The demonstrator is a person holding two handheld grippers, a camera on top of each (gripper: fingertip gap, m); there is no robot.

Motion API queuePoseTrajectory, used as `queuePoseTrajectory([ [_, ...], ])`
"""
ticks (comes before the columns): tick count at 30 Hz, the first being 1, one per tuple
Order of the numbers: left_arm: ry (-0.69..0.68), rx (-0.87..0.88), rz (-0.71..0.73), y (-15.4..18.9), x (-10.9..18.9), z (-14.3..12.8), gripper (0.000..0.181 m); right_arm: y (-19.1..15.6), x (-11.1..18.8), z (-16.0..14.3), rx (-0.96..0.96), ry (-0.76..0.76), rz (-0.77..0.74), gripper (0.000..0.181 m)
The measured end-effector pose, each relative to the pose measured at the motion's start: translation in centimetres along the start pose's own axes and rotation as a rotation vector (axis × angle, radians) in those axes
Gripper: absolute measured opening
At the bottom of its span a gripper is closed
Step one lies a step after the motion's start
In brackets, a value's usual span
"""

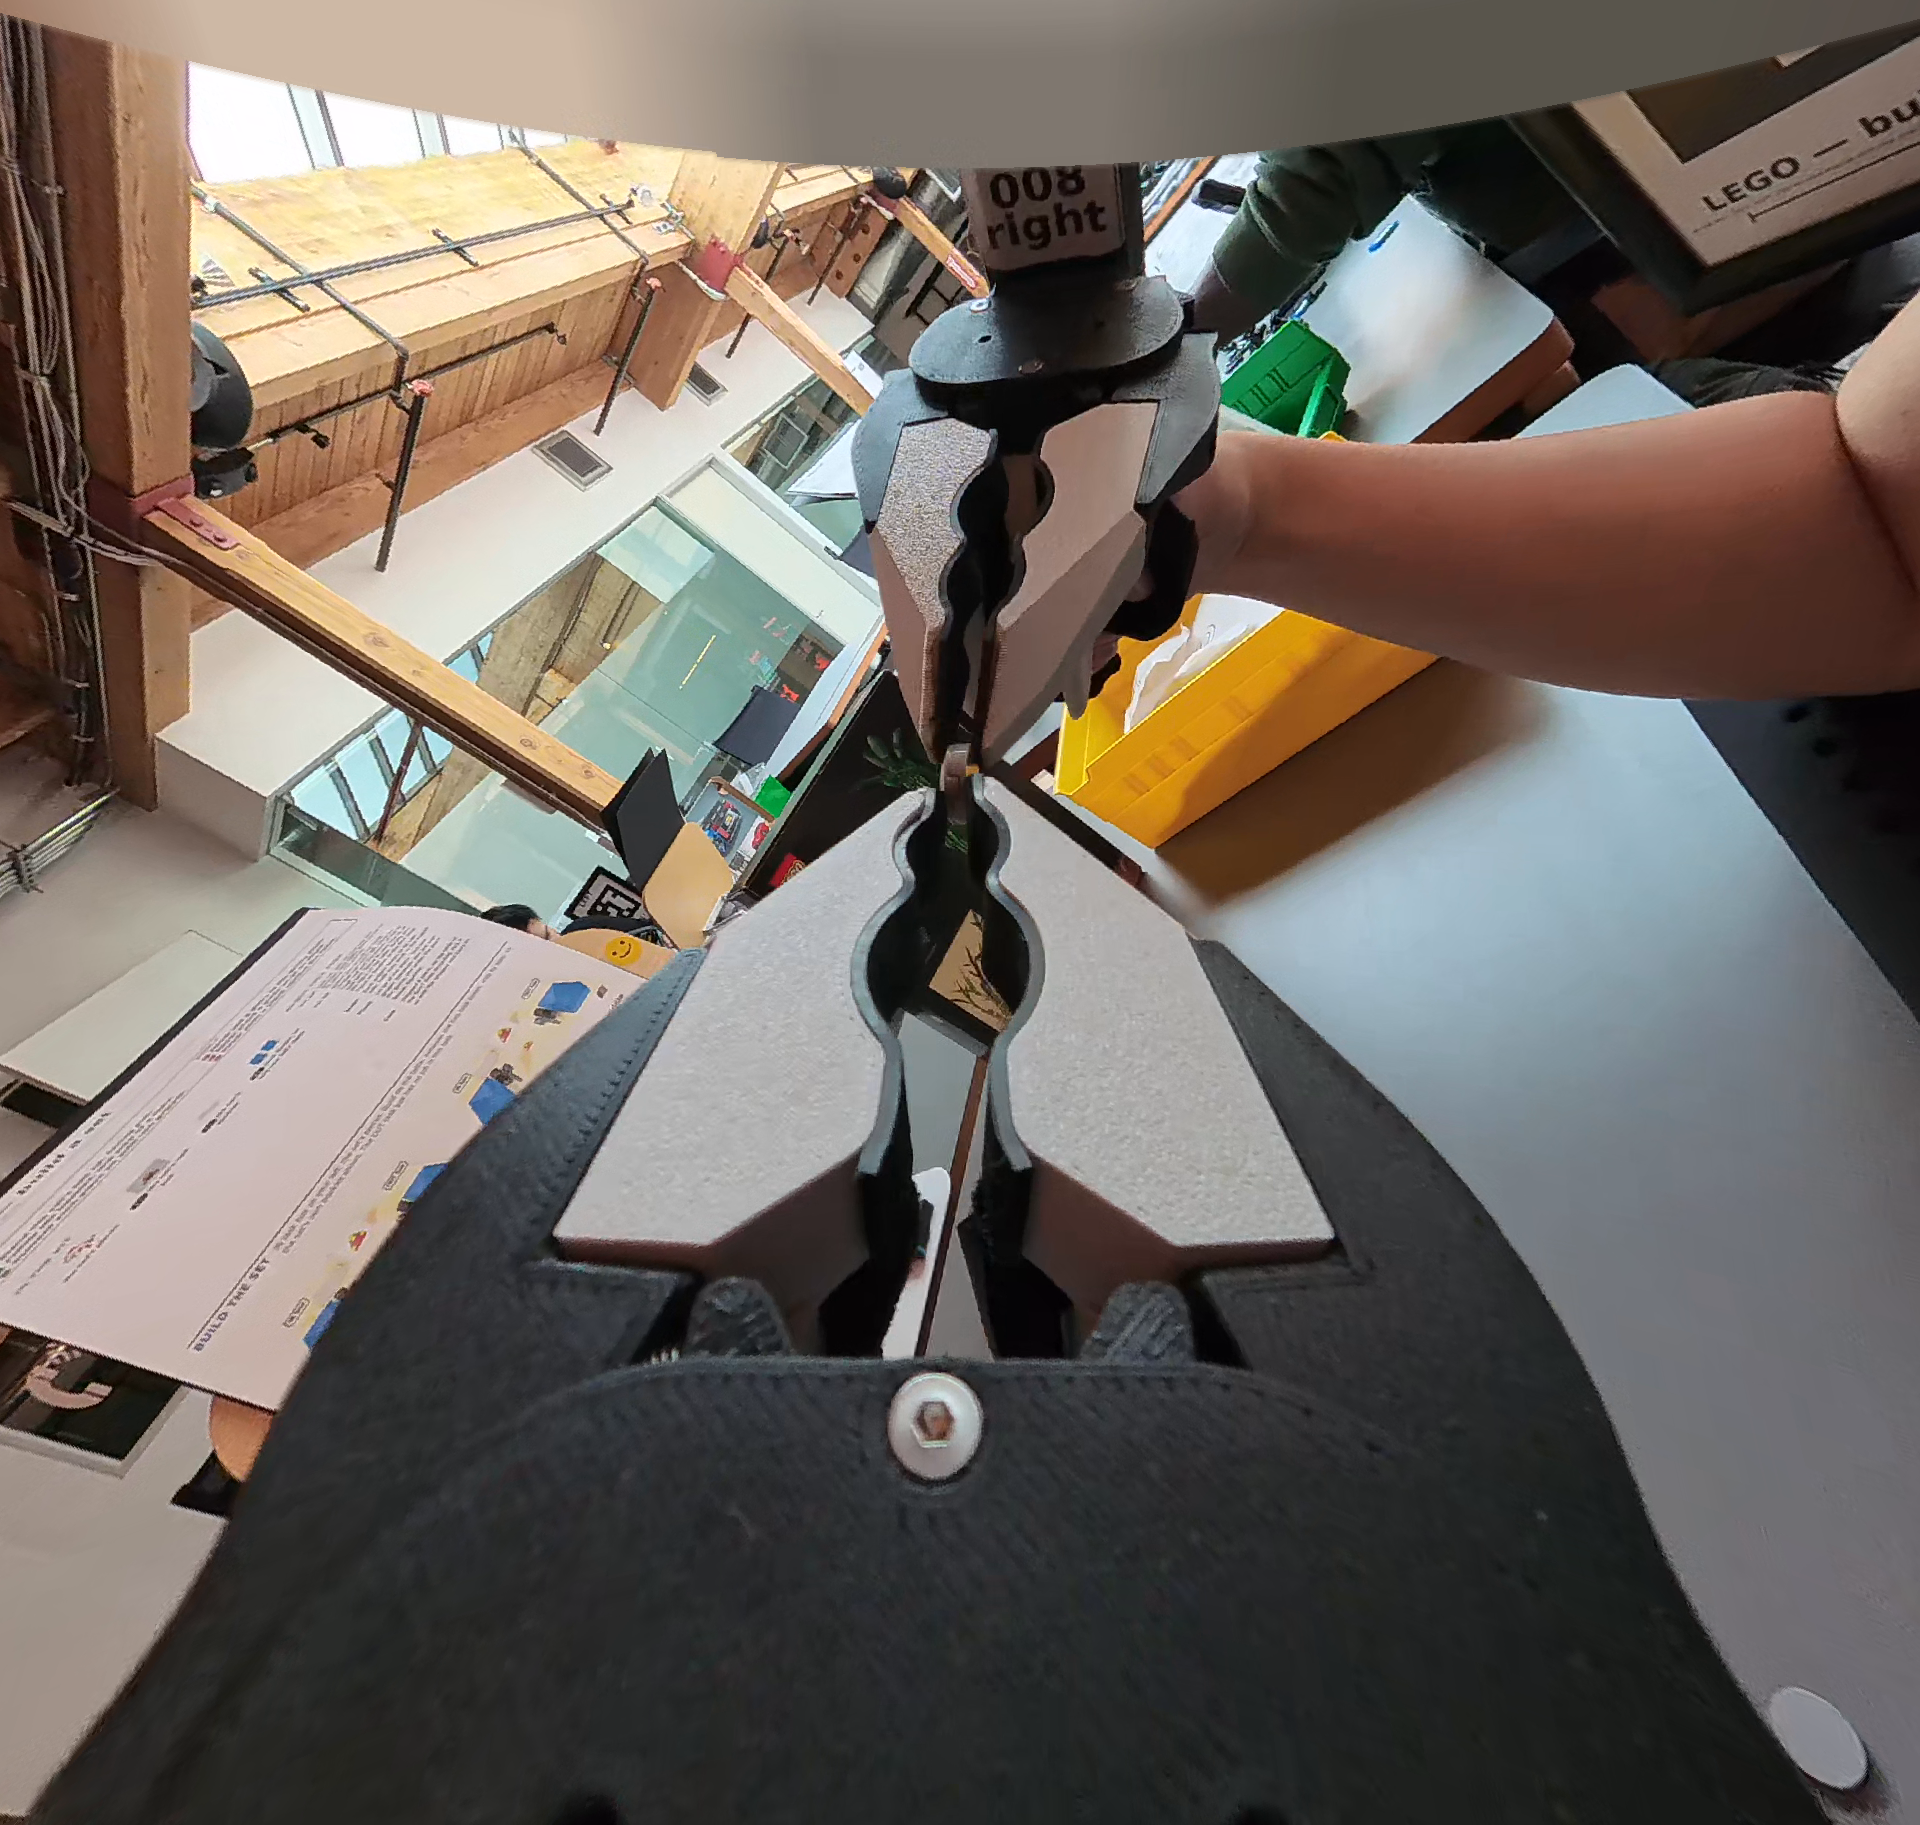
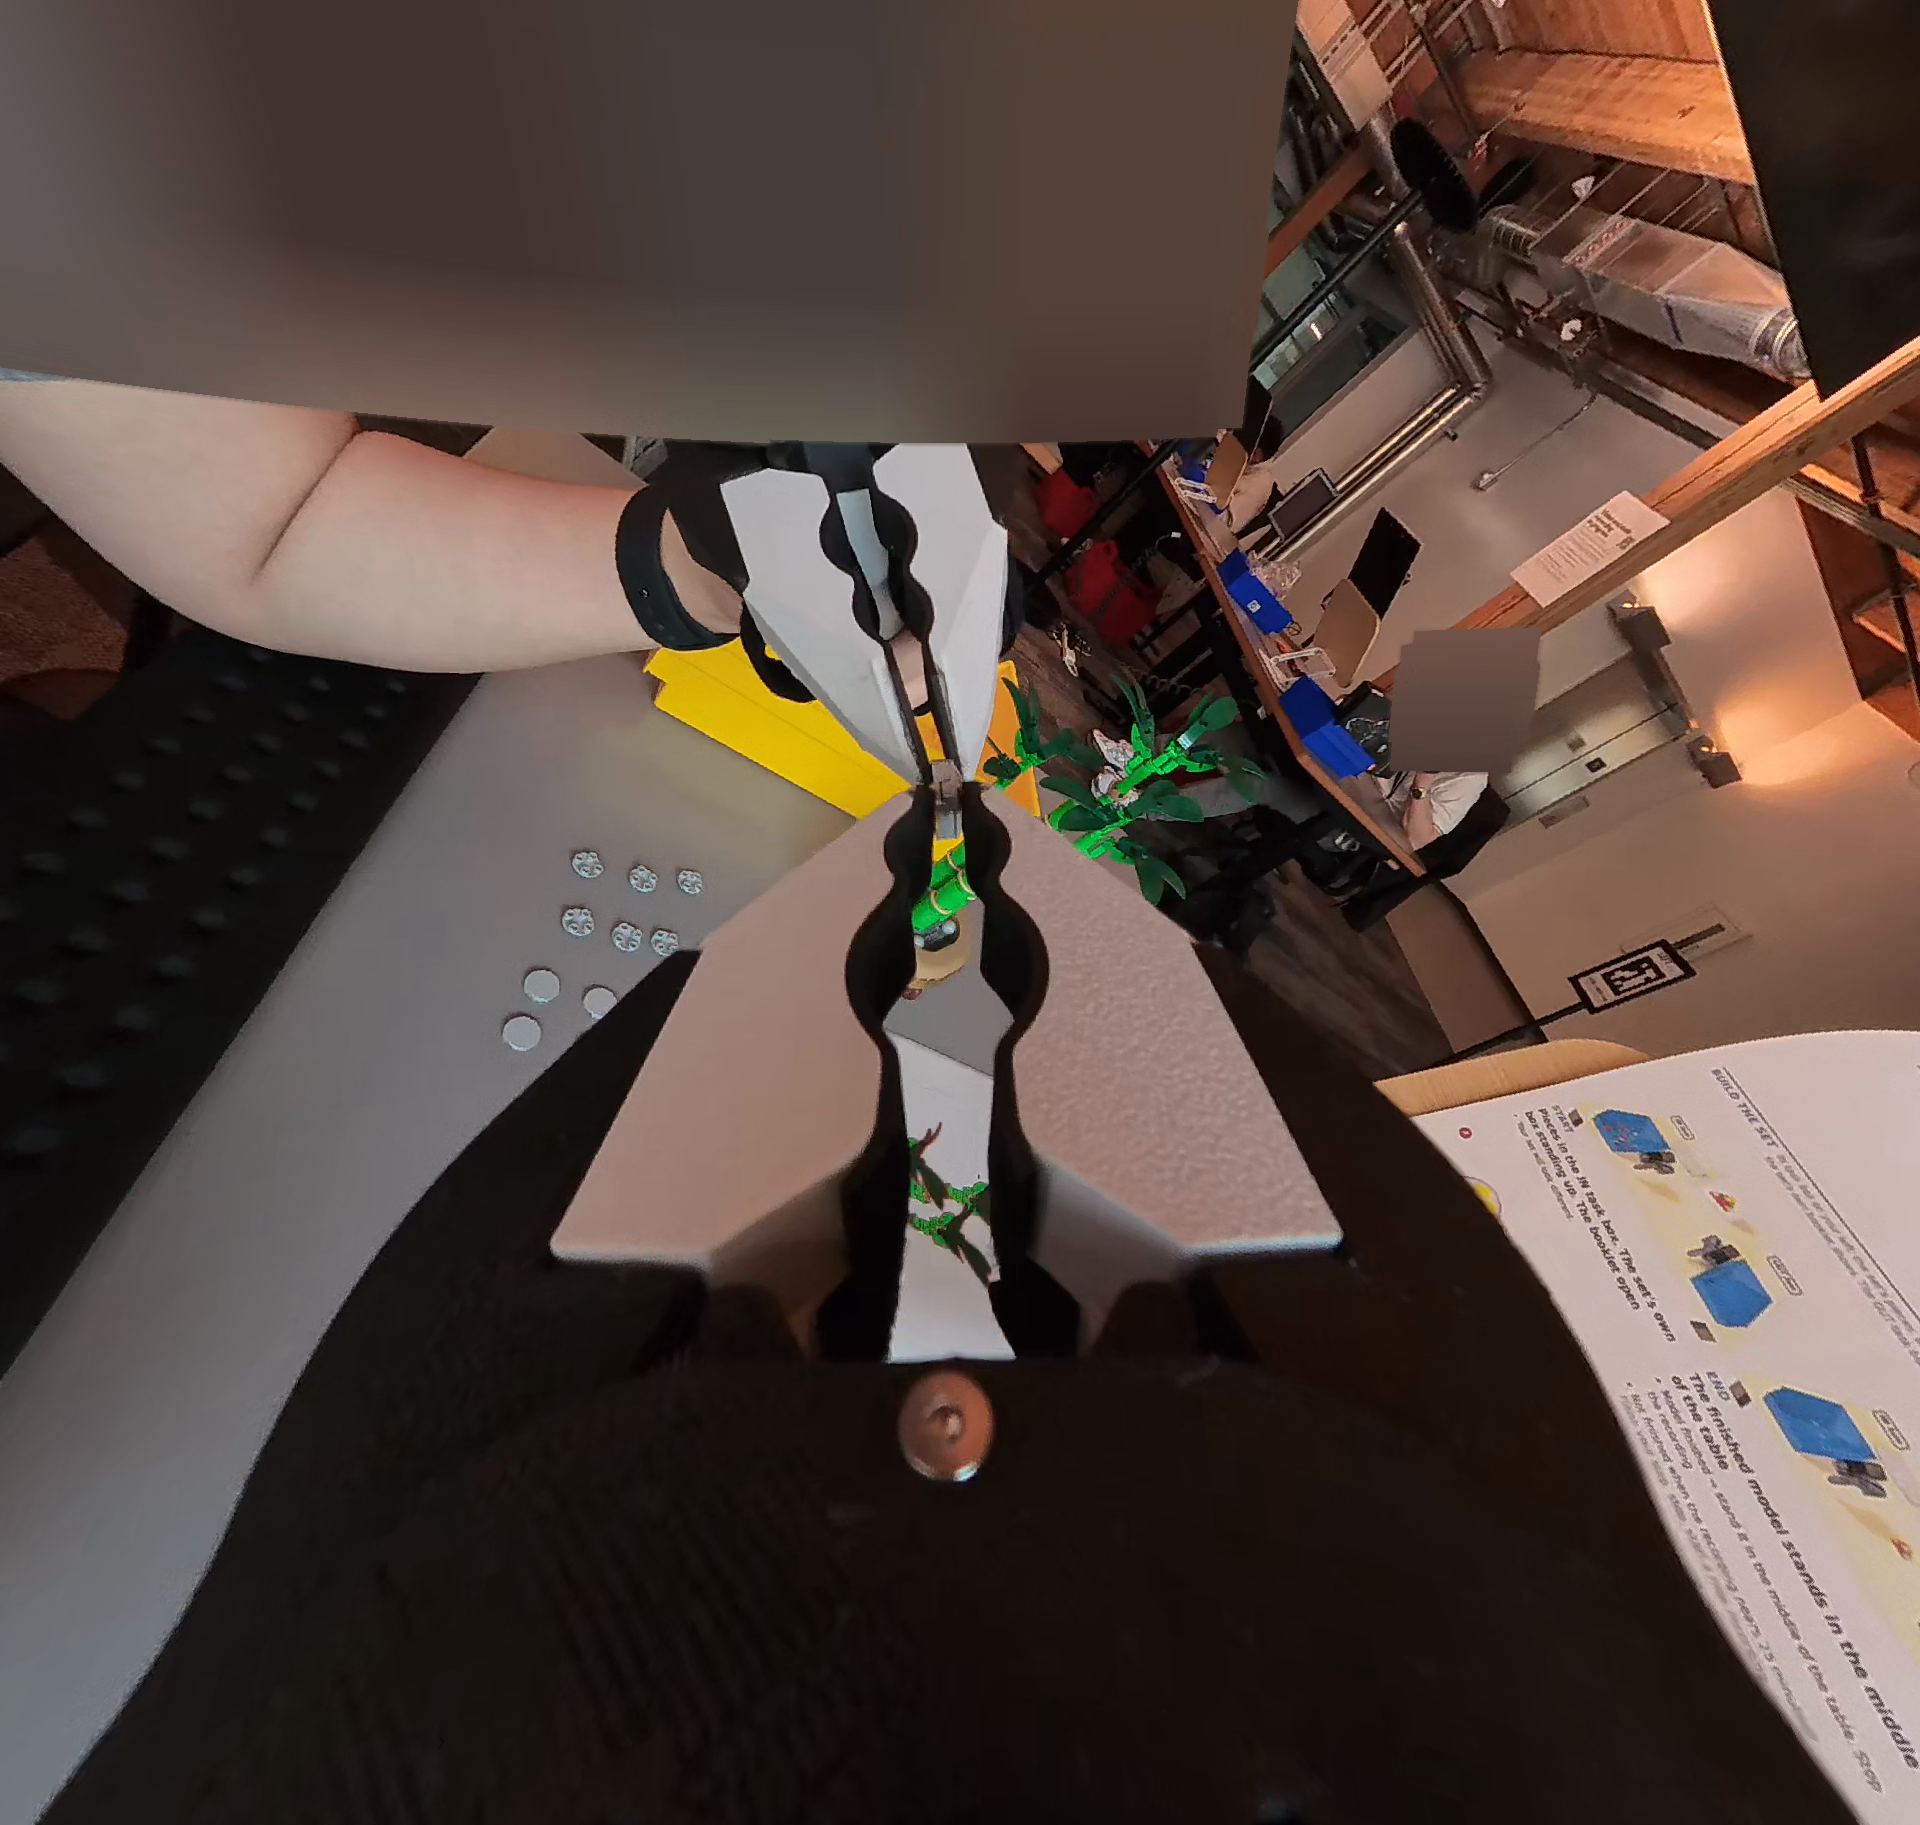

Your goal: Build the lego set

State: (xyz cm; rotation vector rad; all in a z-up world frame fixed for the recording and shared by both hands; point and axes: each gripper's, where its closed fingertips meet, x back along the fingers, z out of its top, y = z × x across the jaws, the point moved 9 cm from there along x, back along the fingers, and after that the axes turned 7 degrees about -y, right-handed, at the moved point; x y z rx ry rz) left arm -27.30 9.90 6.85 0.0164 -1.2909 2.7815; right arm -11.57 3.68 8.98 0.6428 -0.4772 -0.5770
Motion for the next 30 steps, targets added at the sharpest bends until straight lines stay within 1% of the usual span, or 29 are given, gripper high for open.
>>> queuePoseTrajectory([
  [5, -0.005, 0.005, -0.012, 0.1, -0.2, -0.1, 0.0, 0.1, 0.0, -0.3, -0.042, 0.007, 0.034, 0.005],
  [11, -0.014, 0.008, -0.014, 0.1, -0.3, -0.2, 0.001, 0.0, 0.0, -0.4, 0.012, -0.006, 0.012, 0.004],
  [14, -0.012, 0.072, -0.03, -0.1, -0.3, -0.3, 0.002, 0.3, -0.1, -0.6, -0.002, 0.021, 0.017, 0.004],
  [16, 0.009, 0.17, -0.06, -0.7, -0.1, -0.6, 0.003, 0.7, -0.4, -0.9, -0.06, 0.089, 0.029, 0.004],
  [19, 0.08, 0.301, -0.091, -1.6, 0.4, -1.1, 0.013, 1.6, -0.5, -1.2, -0.207, 0.305, 0.087, 0.004],
  [22, 0.134, 0.351, -0.094, -2.0, 0.5, -1.1, 0.015, 2.0, -0.9, -1.7, -0.291, 0.42, 0.142, 0.004],
  [24, 0.15, 0.365, -0.097, -2.0, 0.5, -0.8, 0.01, 2.1, -1.2, -1.9, -0.306, 0.439, 0.152, 0.004],
  [27, 0.136, 0.363, -0.094, -1.9, 0.3, -0.8, 0.003, 1.9, -1.7, -2.1, -0.302, 0.43, 0.149, 0.004],
  [30, 0.148, 0.349, -0.093, -1.8, 0.3, -0.6, 0.002, 1.8, -1.7, -2.0, -0.292, 0.443, 0.15, 0.004],
])
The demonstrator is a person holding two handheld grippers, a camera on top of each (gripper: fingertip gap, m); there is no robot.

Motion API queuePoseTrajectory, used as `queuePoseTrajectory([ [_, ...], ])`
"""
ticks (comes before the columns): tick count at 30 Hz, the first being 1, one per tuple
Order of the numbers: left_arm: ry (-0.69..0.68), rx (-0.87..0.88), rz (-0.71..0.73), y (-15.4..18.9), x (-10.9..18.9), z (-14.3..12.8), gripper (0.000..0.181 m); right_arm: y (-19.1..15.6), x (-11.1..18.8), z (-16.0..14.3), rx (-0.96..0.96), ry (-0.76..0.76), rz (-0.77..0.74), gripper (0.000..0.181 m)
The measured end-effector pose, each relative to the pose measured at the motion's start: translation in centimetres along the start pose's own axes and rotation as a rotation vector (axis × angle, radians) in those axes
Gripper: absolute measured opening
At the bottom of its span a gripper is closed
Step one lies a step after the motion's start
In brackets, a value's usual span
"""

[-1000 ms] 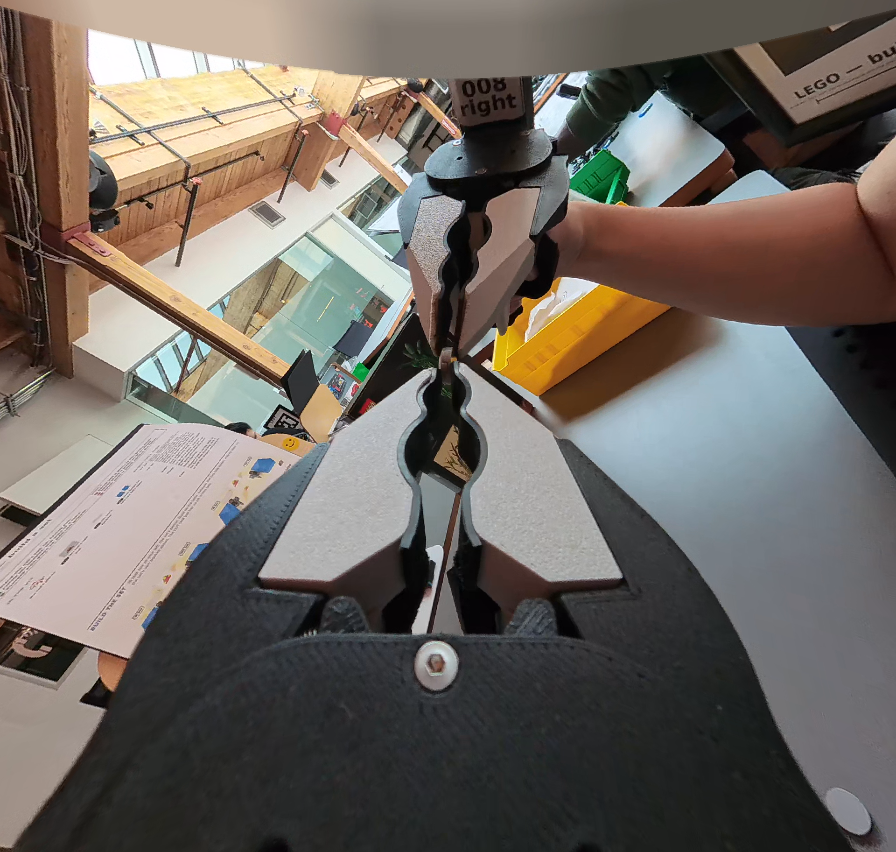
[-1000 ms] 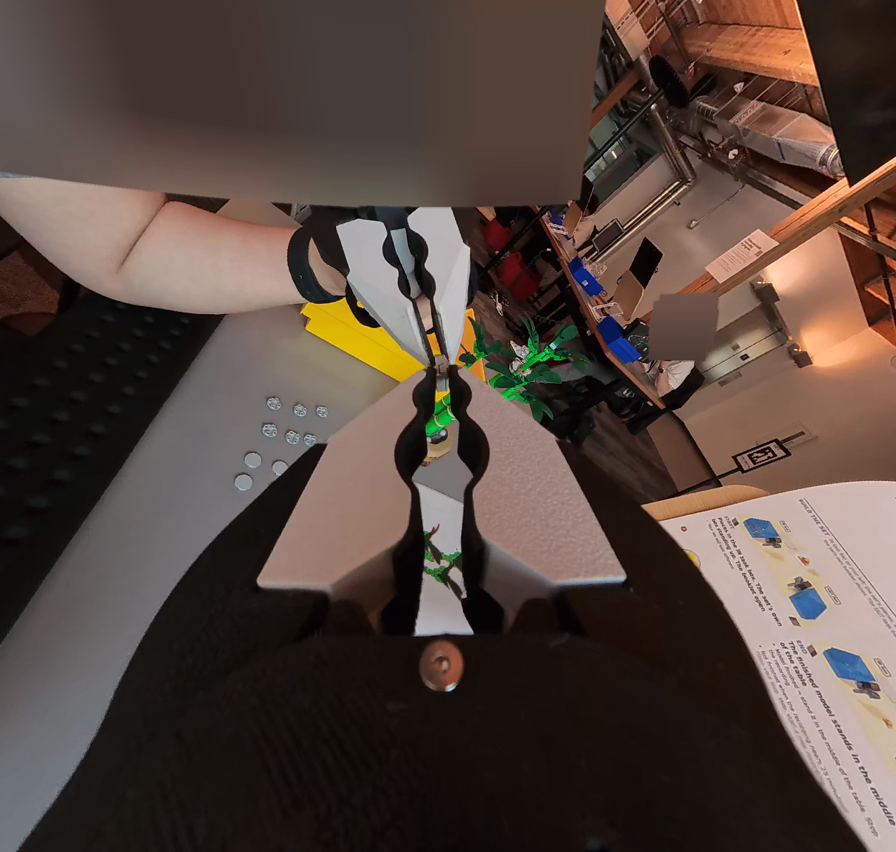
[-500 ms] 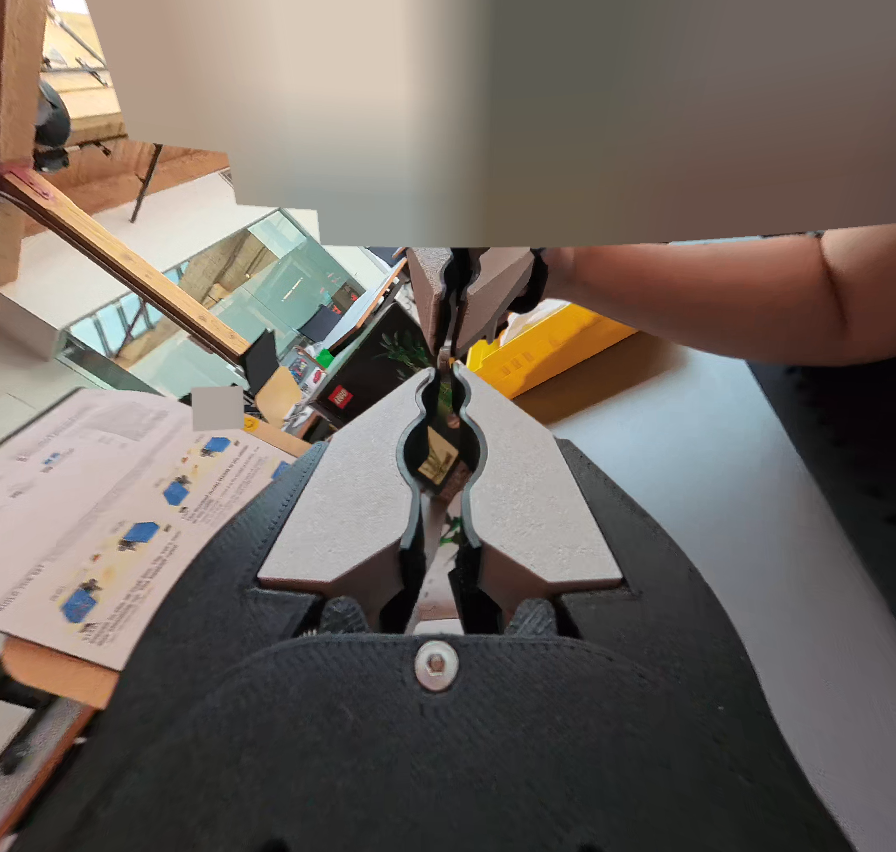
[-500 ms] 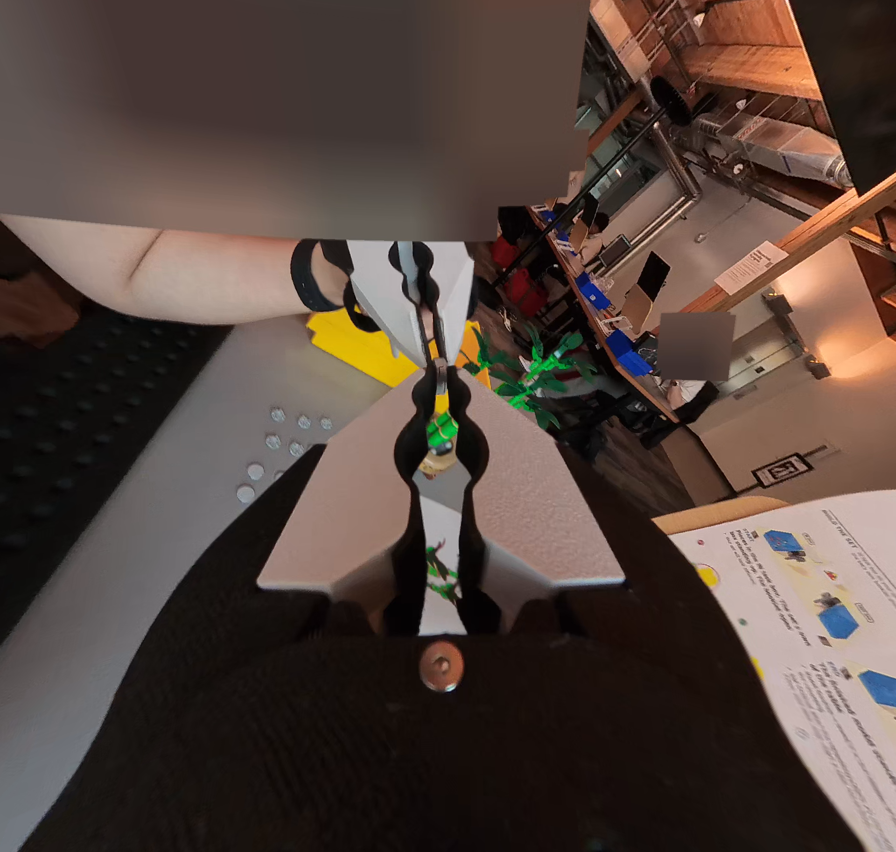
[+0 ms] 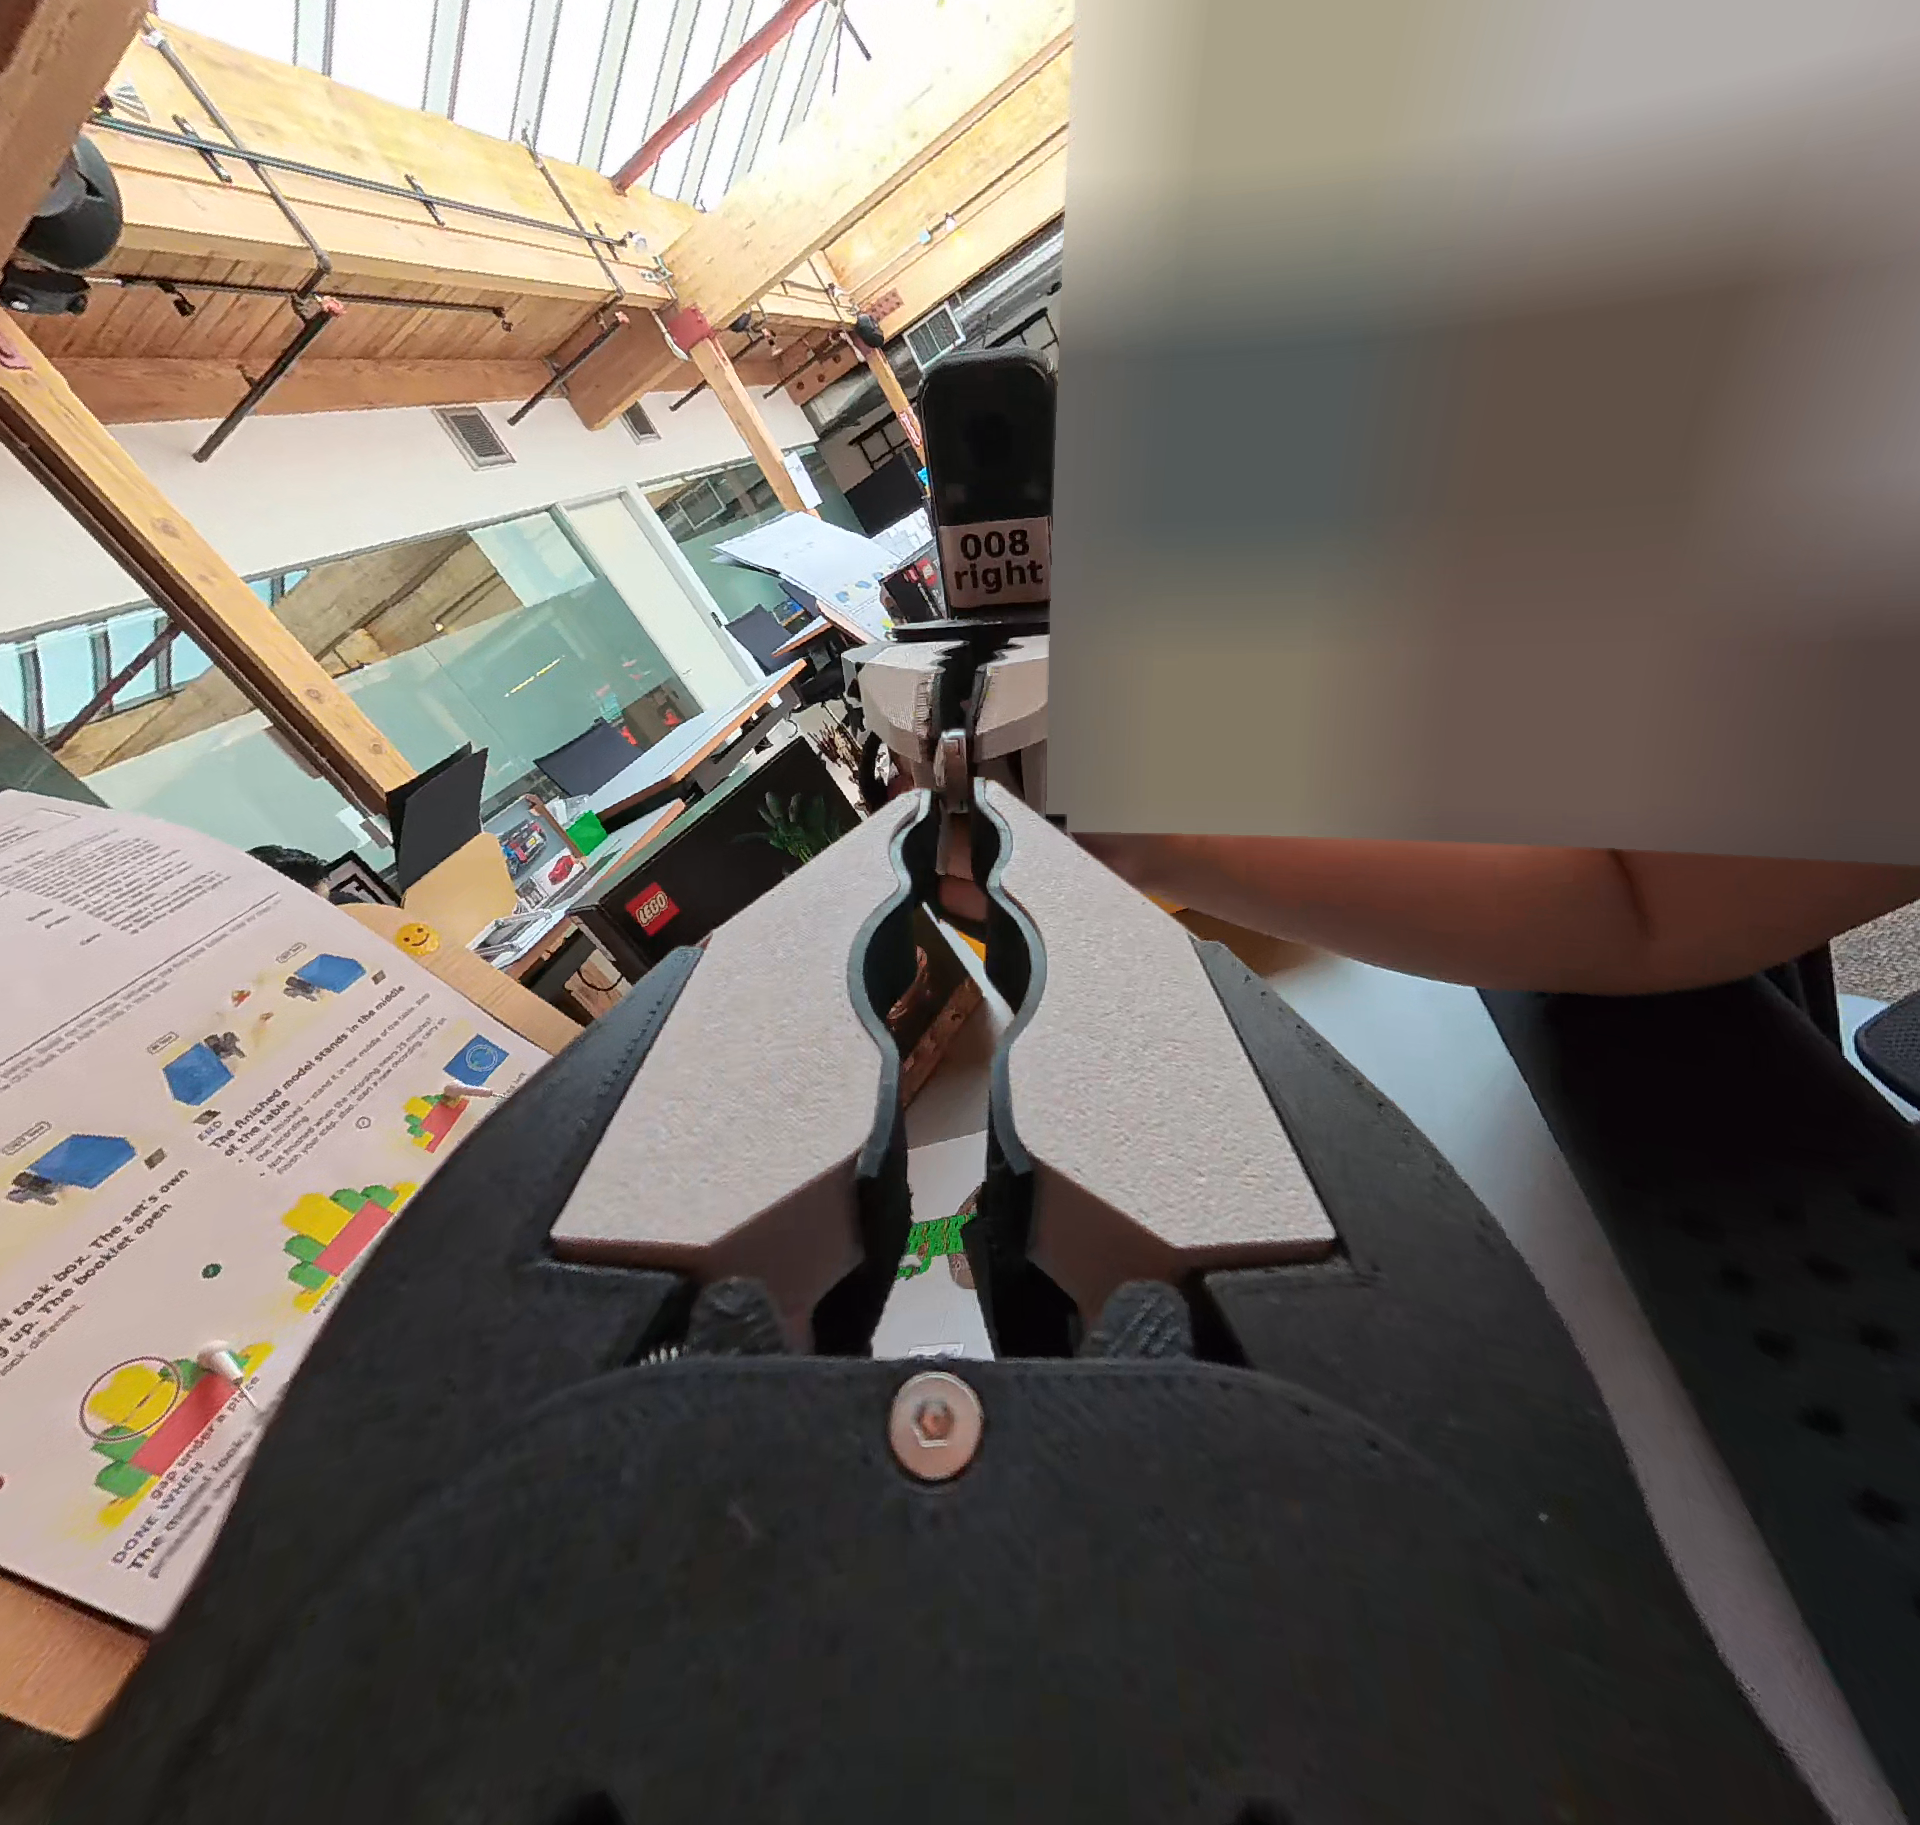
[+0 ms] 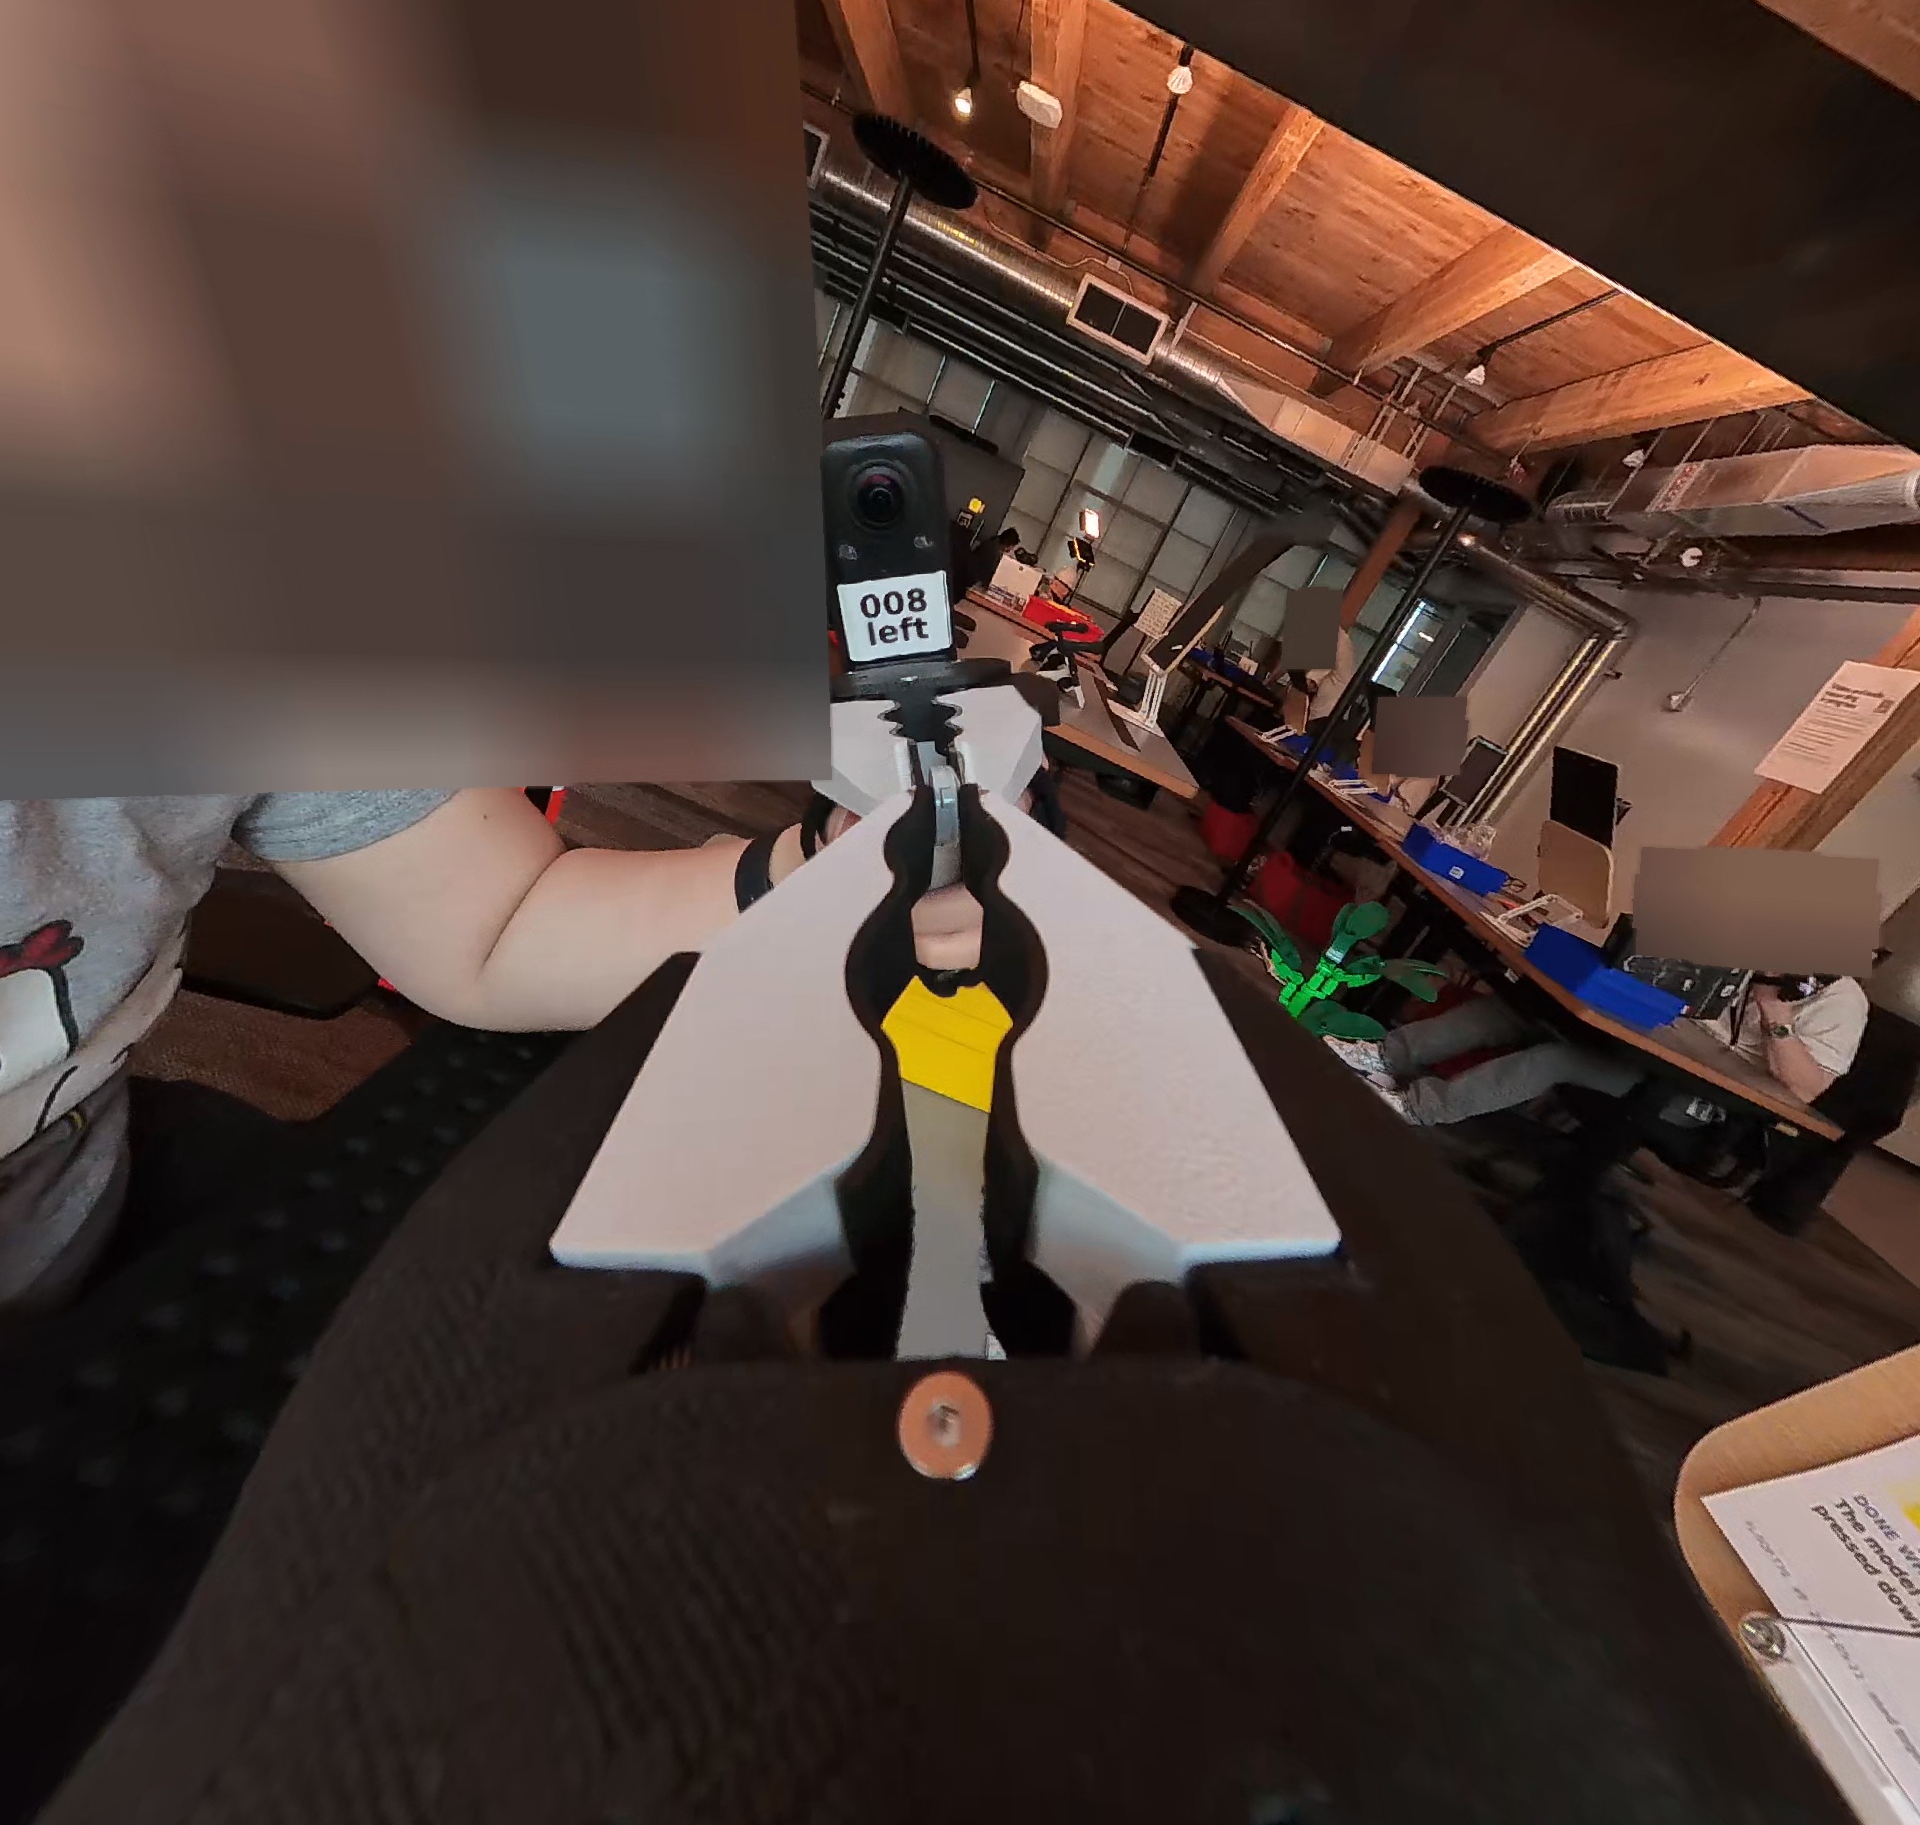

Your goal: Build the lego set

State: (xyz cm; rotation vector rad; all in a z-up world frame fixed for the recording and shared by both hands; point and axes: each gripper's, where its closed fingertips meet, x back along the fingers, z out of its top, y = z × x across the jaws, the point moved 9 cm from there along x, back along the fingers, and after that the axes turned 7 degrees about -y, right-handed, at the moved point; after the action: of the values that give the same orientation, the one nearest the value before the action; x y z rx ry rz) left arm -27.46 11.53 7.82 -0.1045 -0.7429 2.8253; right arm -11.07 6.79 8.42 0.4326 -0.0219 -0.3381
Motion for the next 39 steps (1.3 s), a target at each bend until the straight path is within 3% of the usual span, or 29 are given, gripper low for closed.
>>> queuePoseTrajectory([
  [6, -0.105, -0.193, 0.102, 0.4, 0.0, -0.1, 0.002, 0.0, 0.1, -0.4, 0.045, -0.084, -0.037, 0.006],
  [14, -0.159, -0.595, 0.193, 2.0, 0.3, -0.6, 0.002, -2.8, 0.0, 1.2, 0.455, -0.556, -0.245, 0.012],
  [17, -0.178, -0.66, 0.209, 2.2, 0.2, -0.8, 0.002, -3.3, -0.4, 1.9, 0.475, -0.533, -0.248, 0.012],
  [28, -0.157, -0.631, 0.178, 2.5, -0.1, -0.7, 0.002, -3.3, -0.8, 1.5, 0.528, -0.557, -0.246, 0.002],
  [33, -0.169, -0.599, 0.185, 2.2, -0.1, -1.0, 0.002, -3.2, -0.8, 1.1, 0.503, -0.581, -0.221, 0.015],
  [39, -0.169, -0.557, 0.15, 2.1, -0.3, -1.2, 0.002, -3.1, -0.9, 1.1, 0.509, -0.553, -0.227, 0.004],
])
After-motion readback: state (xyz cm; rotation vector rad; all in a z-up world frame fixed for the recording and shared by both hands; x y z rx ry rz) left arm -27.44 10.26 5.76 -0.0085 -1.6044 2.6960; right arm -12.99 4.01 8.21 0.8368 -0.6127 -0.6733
